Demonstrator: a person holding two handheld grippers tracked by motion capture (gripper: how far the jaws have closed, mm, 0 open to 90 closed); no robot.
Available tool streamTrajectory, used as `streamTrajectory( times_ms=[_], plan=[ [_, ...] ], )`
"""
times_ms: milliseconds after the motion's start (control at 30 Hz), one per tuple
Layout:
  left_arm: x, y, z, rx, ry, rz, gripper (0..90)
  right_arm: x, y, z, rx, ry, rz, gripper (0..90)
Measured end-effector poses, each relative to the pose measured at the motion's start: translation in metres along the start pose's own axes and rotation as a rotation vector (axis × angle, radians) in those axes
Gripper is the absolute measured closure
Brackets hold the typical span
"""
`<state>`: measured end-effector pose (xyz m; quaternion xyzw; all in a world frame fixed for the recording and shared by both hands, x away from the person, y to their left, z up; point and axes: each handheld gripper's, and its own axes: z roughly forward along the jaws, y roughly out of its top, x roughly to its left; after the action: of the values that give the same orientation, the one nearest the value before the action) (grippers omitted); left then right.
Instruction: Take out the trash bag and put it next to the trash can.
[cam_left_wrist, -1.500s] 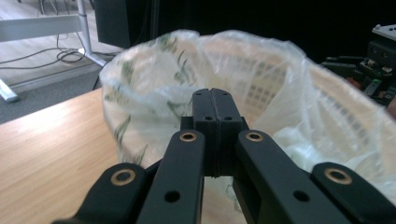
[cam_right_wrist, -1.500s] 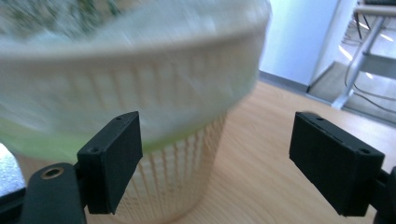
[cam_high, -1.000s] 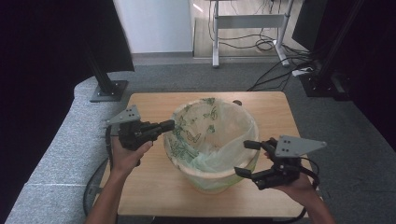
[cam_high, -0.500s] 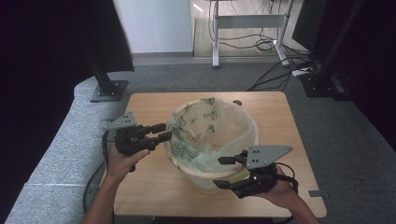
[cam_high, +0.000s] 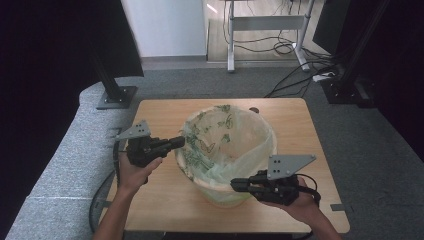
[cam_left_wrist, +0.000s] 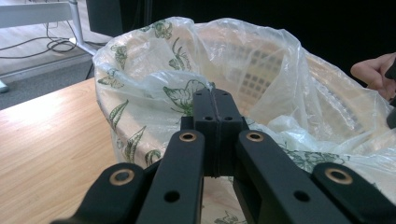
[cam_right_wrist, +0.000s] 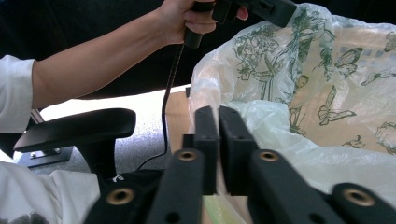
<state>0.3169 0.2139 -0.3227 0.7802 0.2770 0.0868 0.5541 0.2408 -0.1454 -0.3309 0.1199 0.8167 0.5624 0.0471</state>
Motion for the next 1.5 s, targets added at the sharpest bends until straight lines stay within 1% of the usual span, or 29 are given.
streamTrajectory(
  times_ms=[100,167,267,300,400,467,500,567,633,733,800,833,933,967,1000,1033,1067,1100,1133,1167,1200,1233,1267,1300,1333,1400,1433,1467,1500],
  plan=[
    [-0.001,0.002,0.0,0.001,-0.002,0.001,90.0,-0.001,0.001,0.0,0.001,-0.005,0.004,89.4],
    [-0.001,0.004,0.0,0.0,-0.001,0.003,90.0,-0.002,0.003,-0.001,-0.015,-0.006,0.007,89.4],
    [-0.002,0.009,-0.002,-0.007,-0.003,0.007,90.0,-0.005,0.015,-0.006,-0.066,-0.023,0.015,89.5],
    [-0.003,0.011,-0.003,-0.009,-0.003,0.008,90.0,-0.005,0.015,-0.006,-0.066,-0.023,0.015,89.5],
    [-0.004,0.015,-0.003,-0.007,0.0,0.015,90.0,-0.008,0.03,-0.009,-0.09,-0.04,0.004,89.5],
    [-0.004,0.016,-0.003,-0.009,-0.001,0.017,90.0,-0.008,0.032,-0.009,-0.09,-0.048,-0.005,89.5],
    [-0.004,0.017,-0.003,-0.01,0.0,0.017,90.0,-0.008,0.035,-0.009,-0.099,-0.066,-0.006,89.5],
    [-0.004,0.019,-0.004,-0.013,-0.003,0.014,90.0,-0.013,0.041,-0.01,-0.112,-0.064,0.007,89.5],
    [-0.003,0.021,-0.004,-0.017,-0.002,0.011,90.0,-0.015,0.043,-0.01,-0.118,-0.066,0.01,89.5],
    [-0.002,0.024,-0.003,-0.017,-0.003,0.008,90.0,-0.02,0.046,-0.012,-0.147,-0.078,0.018,89.5],
    [-0.002,0.024,-0.003,-0.015,-0.003,0.009,90.0,-0.021,0.045,-0.011,-0.148,-0.08,0.021,89.5],
    [-0.003,0.024,-0.002,-0.015,-0.003,0.009,90.0,-0.022,0.042,-0.01,-0.138,-0.081,0.025,88.9],
    [-0.002,0.022,-0.002,-0.016,-0.002,0.004,90.0,-0.023,0.035,-0.017,-0.15,-0.088,0.025,64.0],
    [-0.002,0.022,-0.002,-0.016,-0.002,0.004,90.0,-0.024,0.032,-0.023,-0.156,-0.088,0.026,59.3],
    [-0.001,0.021,-0.003,-0.018,-0.002,0.004,90.0,-0.024,0.032,-0.023,-0.156,-0.088,0.026,59.3],
    [-0.001,0.021,-0.003,-0.018,-0.002,0.001,90.0,-0.026,0.029,-0.029,-0.161,-0.097,0.026,53.3],
    [0.0,0.02,-0.004,-0.019,0.001,-0.001,90.0,-0.032,0.021,-0.045,-0.173,-0.111,0.041,43.8],
    [0.0,0.02,-0.004,-0.019,0.001,-0.001,90.0,-0.035,0.016,-0.052,-0.167,-0.121,0.05,40.6],
    [0.001,0.019,-0.004,-0.019,0.001,-0.002,90.0,-0.035,0.016,-0.052,-0.167,-0.121,0.05,40.6],
    [0.002,0.019,-0.003,-0.019,0.001,-0.005,90.0,-0.038,0.012,-0.059,-0.163,-0.15,0.055,37.7],
    [0.002,0.019,-0.003,-0.019,0.0,-0.008,90.0,-0.047,0.002,-0.068,-0.14,-0.185,0.066,32.8],
    [0.003,0.019,-0.003,-0.019,-0.001,-0.009,90.0,-0.047,0.002,-0.068,-0.14,-0.185,0.066,32.8],
    [0.003,0.018,-0.002,-0.019,0.0,-0.01,90.0,-0.056,-0.008,-0.073,-0.118,-0.219,0.079,27.6],
    [0.003,0.018,-0.002,-0.018,0.0,-0.01,90.0,-0.061,-0.012,-0.075,-0.111,-0.224,0.081,25.8],
    [0.003,0.018,-0.002,-0.018,0.0,-0.01,90.0,-0.061,-0.012,-0.075,-0.111,-0.224,0.081,25.8],
    [0.004,0.018,-0.001,-0.017,0.0,-0.011,90.0,-0.07,-0.022,-0.075,-0.111,-0.235,0.081,20.1],
    [0.004,0.018,-0.001,-0.017,0.0,-0.011,90.0,-0.072,-0.023,-0.074,-0.111,-0.239,0.075,18.9],
    [0.004,0.018,-0.001,-0.015,0.001,-0.01,90.0,-0.072,-0.023,-0.074,-0.111,-0.239,0.075,18.9],
    [0.005,0.019,-0.001,-0.015,0.001,-0.012,90.0,-0.075,-0.024,-0.068,-0.1,-0.255,0.061,19.7]
  ],
)
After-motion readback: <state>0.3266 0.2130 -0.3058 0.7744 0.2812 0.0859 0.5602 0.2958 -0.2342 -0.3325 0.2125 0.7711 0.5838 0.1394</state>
